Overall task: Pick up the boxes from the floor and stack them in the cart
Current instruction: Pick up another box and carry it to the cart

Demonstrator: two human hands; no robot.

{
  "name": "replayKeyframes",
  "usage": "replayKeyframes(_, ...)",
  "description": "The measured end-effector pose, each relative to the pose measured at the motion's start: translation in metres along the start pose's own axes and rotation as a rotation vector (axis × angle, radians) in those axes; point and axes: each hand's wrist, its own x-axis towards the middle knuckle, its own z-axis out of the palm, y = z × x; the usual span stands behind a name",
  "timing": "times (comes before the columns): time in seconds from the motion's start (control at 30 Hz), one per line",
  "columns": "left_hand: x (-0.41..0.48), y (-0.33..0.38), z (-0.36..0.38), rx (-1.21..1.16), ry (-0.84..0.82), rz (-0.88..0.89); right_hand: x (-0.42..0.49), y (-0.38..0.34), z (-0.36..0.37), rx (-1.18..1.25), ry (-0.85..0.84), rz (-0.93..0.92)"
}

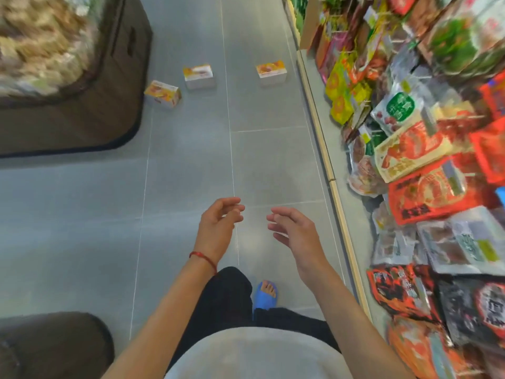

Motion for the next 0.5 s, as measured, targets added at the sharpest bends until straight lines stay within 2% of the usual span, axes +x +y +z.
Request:
replayKeyframes(0.27,0.191,0.071,0.028,-0.014,-0.002,-0.028,0.177,-0.110,0.021,0.016,0.016,0.002)
replayKeyframes(0.5,0.363,0.161,0.039,-0.009,-0.014,-0.060,0.321,-0.220,0.043,0.021,0.080,0.017)
